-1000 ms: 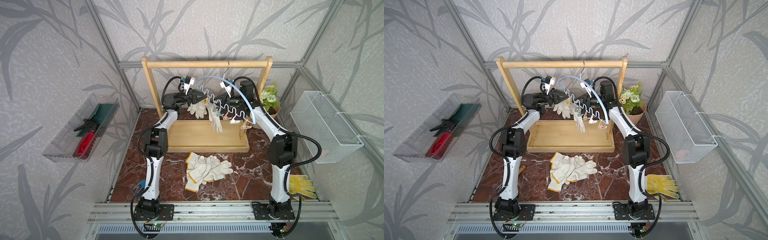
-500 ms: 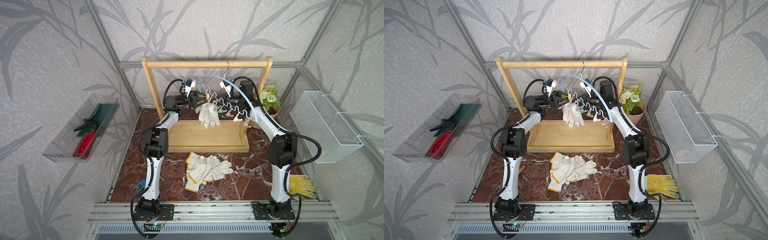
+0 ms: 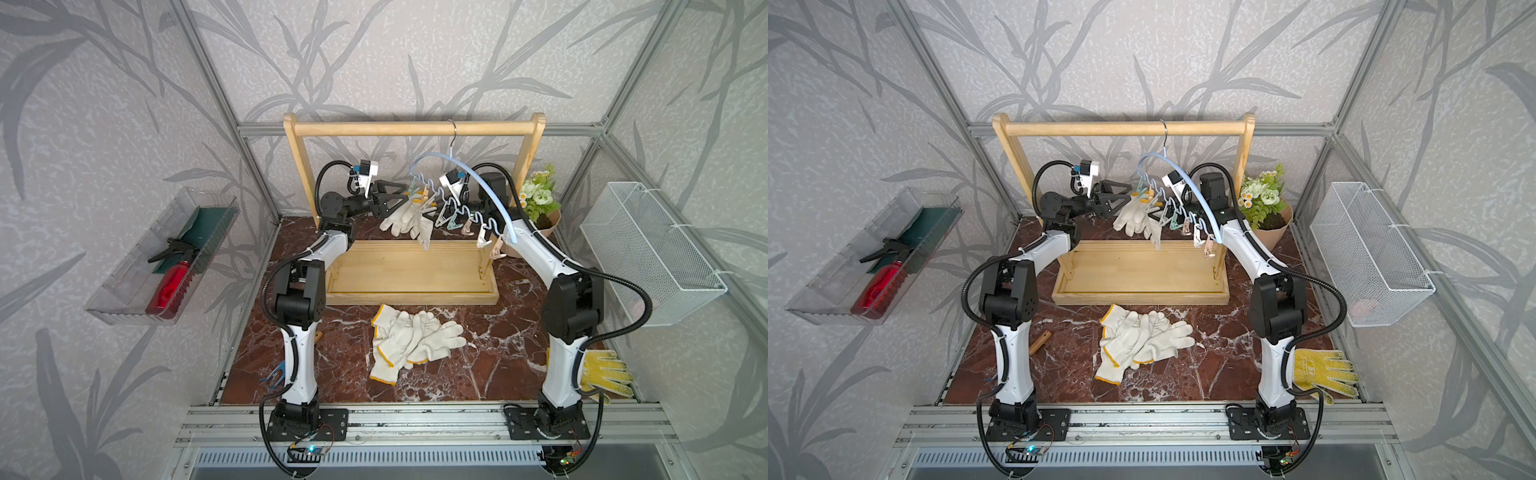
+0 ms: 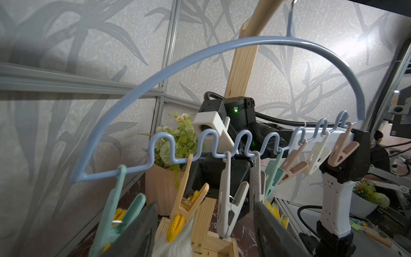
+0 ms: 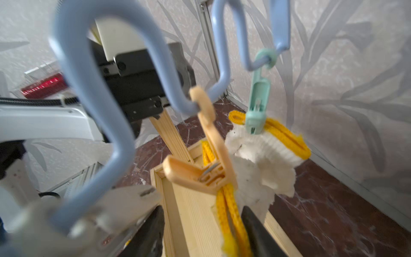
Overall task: Clip the gloves onto a hanger to dry
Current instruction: Clamp the glove onto the hanger, then pick up the glove from the center of the board.
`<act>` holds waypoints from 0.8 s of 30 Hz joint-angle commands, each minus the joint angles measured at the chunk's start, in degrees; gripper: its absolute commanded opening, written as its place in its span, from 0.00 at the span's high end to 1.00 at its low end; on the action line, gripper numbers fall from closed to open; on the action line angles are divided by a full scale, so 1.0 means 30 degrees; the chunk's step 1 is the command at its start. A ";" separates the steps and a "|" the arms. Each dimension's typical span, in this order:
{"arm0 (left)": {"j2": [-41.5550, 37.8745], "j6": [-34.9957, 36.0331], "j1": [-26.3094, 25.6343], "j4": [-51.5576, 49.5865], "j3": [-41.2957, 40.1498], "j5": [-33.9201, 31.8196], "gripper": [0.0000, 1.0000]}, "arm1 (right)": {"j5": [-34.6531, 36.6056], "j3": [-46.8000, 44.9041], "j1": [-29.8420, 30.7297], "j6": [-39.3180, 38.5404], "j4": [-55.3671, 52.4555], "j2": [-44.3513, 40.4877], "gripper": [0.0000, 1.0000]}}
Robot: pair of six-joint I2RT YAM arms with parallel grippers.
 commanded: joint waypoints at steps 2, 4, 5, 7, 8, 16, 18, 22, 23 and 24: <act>-0.2820 0.6470 0.0112 -0.4890 -0.2519 -0.3845 0.31 | 0.3823 -0.2581 -0.0117 -0.0553 0.0615 -0.2674 0.42; -0.3770 0.7606 0.0163 -0.5981 -0.3624 -0.5288 0.31 | 0.5068 -0.3879 -0.0120 -0.0598 0.0626 -0.3545 0.40; -0.4272 0.8103 0.0148 -0.6531 -0.4221 -0.6292 0.31 | 0.5767 -0.4690 -0.0120 -0.0503 0.0789 -0.4071 0.39; -0.5280 0.8990 0.0106 -0.7716 -0.5459 -0.8395 0.31 | 0.6783 -0.6429 -0.0120 -0.0360 0.1216 -0.5111 0.38; -0.5869 0.9437 0.0079 -0.8410 -0.6188 -0.9751 0.31 | 0.7269 -0.7331 -0.0119 -0.0230 0.1412 -0.5942 0.37; -1.0169 1.3276 -0.0997 -1.5382 -1.0675 -1.8307 0.31 | 0.8901 -1.4963 0.0139 0.1276 0.2673 -1.0151 0.36; -1.1152 1.3384 -0.1319 -1.5103 -1.2204 -1.8575 0.31 | 0.8876 -1.6900 0.0325 0.1844 0.3057 -1.1104 0.36; -1.2969 1.4293 -0.2649 -1.6373 -1.4565 -2.1229 0.31 | 0.9150 -2.0205 0.1919 0.2884 0.3892 -1.2509 0.37; -1.3299 1.4572 -0.3049 -1.6937 -1.4945 -2.2013 0.31 | 0.9369 -2.0798 0.2700 0.3047 0.4028 -1.2683 0.37; -1.3561 1.4714 -0.3332 -1.7333 -1.5245 -2.2436 0.31 | 0.9468 -2.1229 0.3423 0.3162 0.4144 -1.2791 0.38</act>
